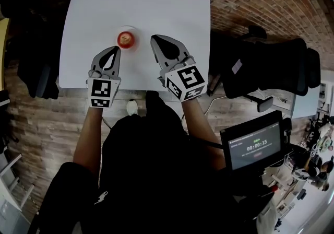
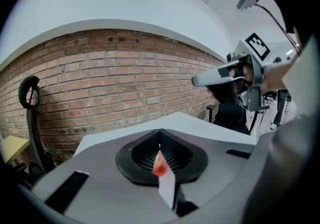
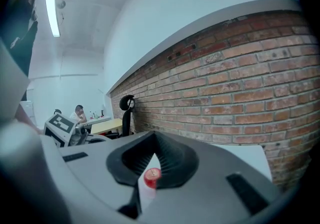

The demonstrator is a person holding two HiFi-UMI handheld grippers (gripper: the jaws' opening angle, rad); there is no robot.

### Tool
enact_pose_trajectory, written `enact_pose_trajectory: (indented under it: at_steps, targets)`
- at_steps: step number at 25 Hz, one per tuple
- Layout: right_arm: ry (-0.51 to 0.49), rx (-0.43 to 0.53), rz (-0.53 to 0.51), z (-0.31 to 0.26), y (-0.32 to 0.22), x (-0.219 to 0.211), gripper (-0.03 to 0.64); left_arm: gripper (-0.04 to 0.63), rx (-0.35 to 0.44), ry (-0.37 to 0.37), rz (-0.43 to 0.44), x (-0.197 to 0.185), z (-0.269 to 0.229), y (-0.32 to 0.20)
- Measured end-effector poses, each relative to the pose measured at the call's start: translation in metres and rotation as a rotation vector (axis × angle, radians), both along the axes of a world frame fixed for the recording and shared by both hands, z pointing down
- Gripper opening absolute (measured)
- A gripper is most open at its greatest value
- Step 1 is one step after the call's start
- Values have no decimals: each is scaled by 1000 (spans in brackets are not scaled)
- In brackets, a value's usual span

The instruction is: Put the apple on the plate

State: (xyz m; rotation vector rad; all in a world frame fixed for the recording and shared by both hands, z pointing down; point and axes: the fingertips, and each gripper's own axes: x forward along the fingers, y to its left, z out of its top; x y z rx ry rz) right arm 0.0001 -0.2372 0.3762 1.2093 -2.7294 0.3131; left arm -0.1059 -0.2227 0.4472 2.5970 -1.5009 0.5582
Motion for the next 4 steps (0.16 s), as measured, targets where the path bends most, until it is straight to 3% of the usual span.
enact_pose_trajectory:
  at_steps: [4]
  targets:
    - [2,7,17,-5,9,7,3,8,8,10,-9,-3,-10,9]
